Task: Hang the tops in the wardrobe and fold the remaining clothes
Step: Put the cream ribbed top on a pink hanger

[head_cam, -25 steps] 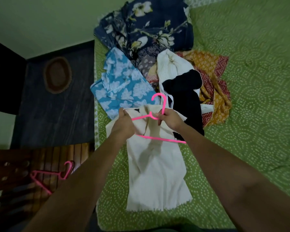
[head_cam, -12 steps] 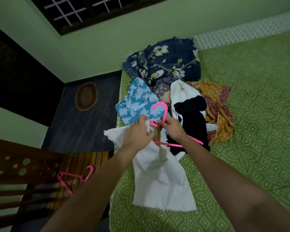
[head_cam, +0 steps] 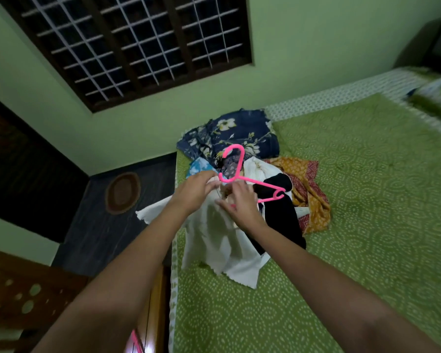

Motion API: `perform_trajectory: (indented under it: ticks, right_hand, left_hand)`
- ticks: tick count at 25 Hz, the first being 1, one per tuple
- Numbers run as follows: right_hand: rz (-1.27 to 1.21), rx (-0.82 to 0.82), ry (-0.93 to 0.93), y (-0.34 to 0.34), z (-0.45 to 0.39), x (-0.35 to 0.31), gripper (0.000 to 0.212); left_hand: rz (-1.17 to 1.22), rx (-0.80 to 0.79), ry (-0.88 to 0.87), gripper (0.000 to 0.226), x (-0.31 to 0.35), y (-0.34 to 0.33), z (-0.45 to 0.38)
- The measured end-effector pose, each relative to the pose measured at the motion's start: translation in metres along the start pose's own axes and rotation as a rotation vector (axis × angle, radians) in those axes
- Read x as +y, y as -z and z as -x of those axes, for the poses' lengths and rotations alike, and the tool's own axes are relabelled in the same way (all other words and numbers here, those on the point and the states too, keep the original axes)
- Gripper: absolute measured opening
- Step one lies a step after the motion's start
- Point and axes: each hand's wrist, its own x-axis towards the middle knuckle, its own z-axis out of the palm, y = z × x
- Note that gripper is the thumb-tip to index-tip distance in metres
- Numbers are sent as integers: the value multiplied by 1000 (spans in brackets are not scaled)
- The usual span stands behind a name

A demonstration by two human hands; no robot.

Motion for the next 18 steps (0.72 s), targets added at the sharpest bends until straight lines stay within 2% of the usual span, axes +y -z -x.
perform_trajectory:
  ticks: [2, 5, 7, 9, 11, 14, 16, 18]
  right_hand:
    - [-121, -44, -1, 1, 1, -28, 33]
    - [-344, 102, -49, 12, 2, -71, 40]
    - [-297, 127, -79, 24, 10, -91, 44]
    - [-92, 164, -18, 33, 27, -103, 37]
    - [126, 131, 20, 37, 55, -107, 34]
    - [598, 55, -36, 54, 118, -84, 53]
    - [902, 14, -171, 78, 161, -67, 72]
    - [937, 27, -437, 105, 188, -58, 73]
  left_hand:
    - [-56, 13, -70, 20, 11, 24, 6]
    - [-90, 78, -162, 18, 23, 60, 16]
    - [-102, 119, -233, 18, 29, 81, 27]
    - [-112, 173, -282, 20, 36, 98, 38]
    - [-115, 248, -295, 24, 42, 109, 51]
    - [-40, 305, -293, 24, 43, 117, 69]
    - [7, 291, -305, 24, 34, 112, 80]
    - [74, 238, -344, 21, 30, 100, 93]
